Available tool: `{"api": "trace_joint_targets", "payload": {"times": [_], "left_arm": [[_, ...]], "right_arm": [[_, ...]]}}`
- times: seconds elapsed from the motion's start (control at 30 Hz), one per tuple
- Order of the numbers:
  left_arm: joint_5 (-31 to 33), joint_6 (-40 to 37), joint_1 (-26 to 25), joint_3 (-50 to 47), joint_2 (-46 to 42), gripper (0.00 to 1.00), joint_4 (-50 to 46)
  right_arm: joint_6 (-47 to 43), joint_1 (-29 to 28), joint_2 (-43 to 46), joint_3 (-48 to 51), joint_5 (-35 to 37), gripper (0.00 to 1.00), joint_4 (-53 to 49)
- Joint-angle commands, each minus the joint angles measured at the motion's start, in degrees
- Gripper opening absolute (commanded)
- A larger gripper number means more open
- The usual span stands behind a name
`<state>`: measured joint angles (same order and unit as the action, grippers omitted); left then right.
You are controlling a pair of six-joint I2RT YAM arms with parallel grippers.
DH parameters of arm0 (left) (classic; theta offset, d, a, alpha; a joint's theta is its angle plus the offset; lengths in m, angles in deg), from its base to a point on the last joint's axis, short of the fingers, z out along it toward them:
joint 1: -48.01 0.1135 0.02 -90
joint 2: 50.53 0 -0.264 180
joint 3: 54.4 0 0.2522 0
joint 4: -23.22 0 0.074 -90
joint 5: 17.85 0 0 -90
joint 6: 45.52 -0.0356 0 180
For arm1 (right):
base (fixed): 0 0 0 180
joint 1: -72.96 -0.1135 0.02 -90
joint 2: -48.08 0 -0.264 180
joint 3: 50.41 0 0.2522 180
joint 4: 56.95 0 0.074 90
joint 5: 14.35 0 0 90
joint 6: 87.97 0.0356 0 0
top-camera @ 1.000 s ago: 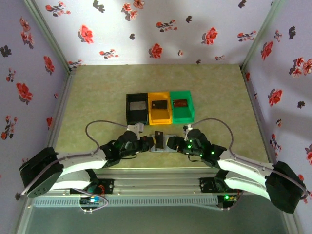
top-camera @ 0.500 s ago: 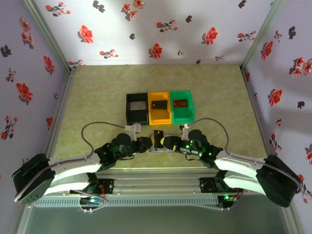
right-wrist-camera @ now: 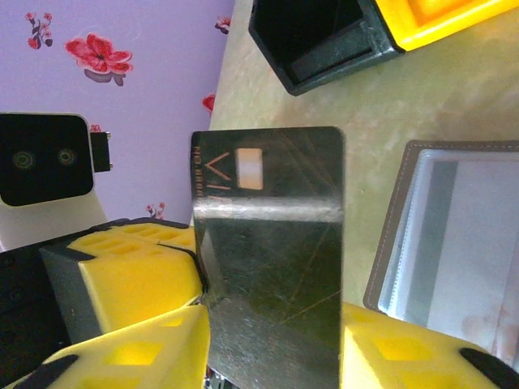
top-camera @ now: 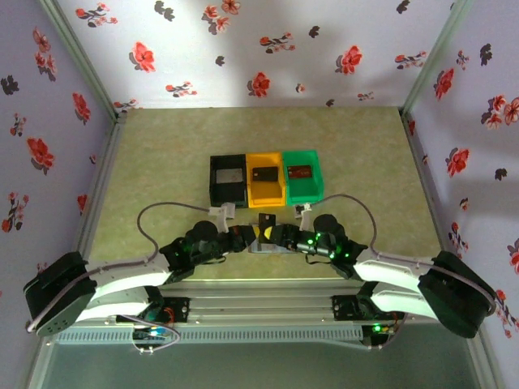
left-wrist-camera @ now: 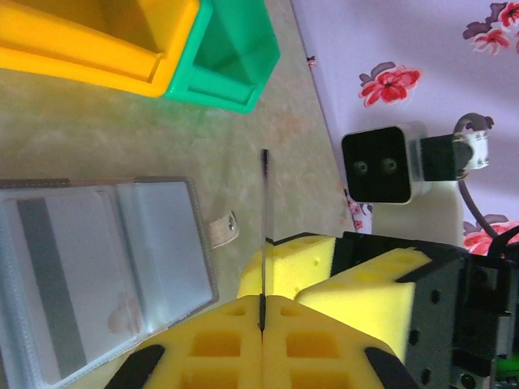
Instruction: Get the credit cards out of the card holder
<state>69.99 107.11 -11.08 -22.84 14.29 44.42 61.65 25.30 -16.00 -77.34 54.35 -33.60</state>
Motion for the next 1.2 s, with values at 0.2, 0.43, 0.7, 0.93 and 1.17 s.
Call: {"api": "trace_joint_targets", "payload": {"times": [0.2, 0.43, 0.7, 0.93, 1.17], "left_arm": [[-0.54, 0.65, -0.59, -0.37, 1.31, 0.00, 3.44], [-0.51, 0.92, -0.68, -0.40, 2.67, 0.00, 4.67], [-0.44, -3.43, 0.47, 2.18, -4.90, 0.23, -10.21], [-7.75, -13.66, 8.00, 8.95, -19.08, 0.72, -38.17], [-25.83, -21.59, 14.06, 18.48, -13.14, 0.86, -48.00]], "right_arm": [[-1.33, -0.08, 5.05, 1.11, 0.07, 0.23, 0.93], [-1.95, -0.08, 7.85, 1.26, 0.50, 0.04, -0.62], [-4.28, -0.13, 12.09, 0.70, 0.65, 0.00, -7.82], [-8.09, 0.07, 15.59, -0.19, -3.13, 0.00, -15.37], [-8.55, 0.02, 14.47, -1.10, -12.58, 0.00, -10.37]]}}
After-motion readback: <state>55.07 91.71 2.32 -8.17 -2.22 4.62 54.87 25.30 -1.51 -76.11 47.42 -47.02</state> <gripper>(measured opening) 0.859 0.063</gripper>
